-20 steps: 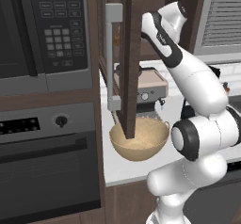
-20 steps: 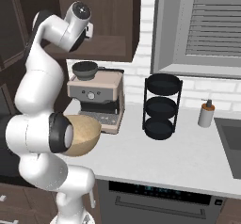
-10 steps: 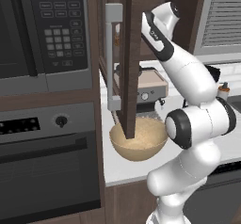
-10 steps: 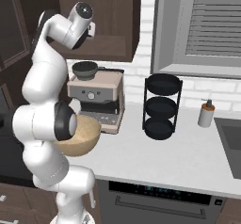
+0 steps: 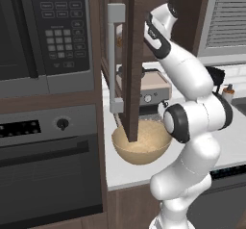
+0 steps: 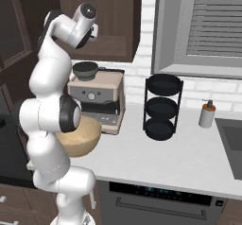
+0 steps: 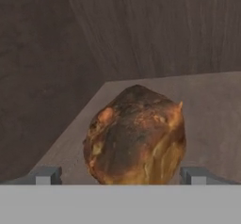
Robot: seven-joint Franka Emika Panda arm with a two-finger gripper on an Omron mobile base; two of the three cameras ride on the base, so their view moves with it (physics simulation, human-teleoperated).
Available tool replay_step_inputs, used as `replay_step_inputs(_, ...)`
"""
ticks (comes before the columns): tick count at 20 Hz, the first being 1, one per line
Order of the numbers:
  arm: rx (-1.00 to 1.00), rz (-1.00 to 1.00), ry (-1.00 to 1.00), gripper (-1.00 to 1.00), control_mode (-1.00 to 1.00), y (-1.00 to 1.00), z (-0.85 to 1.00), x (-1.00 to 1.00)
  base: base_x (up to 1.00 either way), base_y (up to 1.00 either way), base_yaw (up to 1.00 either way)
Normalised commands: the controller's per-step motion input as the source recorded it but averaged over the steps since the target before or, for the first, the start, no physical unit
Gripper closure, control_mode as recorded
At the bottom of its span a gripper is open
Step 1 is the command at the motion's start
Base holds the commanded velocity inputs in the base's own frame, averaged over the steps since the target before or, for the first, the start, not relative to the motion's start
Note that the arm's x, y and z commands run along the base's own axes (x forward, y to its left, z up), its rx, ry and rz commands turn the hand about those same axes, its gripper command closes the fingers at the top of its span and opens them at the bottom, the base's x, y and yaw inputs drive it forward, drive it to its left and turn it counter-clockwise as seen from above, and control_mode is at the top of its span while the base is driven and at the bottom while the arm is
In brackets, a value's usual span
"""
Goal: Open the cabinet, pick up the bread from the cabinet and place it in the basket. Then move the basket to the dining counter.
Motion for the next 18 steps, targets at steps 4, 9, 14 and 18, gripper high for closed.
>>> replay_step_inputs(4,-0.01,0.00,0.01,-1.00,-1.00,0.11,-0.09,0.27,0.00,0.00,0.00)
replay_step_inputs(9,-0.01,0.00,0.00,-1.00,-1.00,0.11,-0.10,0.24,0.00,0.00,0.00)
replay_step_inputs(14,-0.04,0.01,-0.05,1.00,-1.00,0.25,-0.19,0.20,0.00,0.00,0.00)
replay_step_inputs(18,-0.03,0.05,-0.15,1.00,-1.00,0.19,-0.18,0.06,0.00,0.00,0.00)
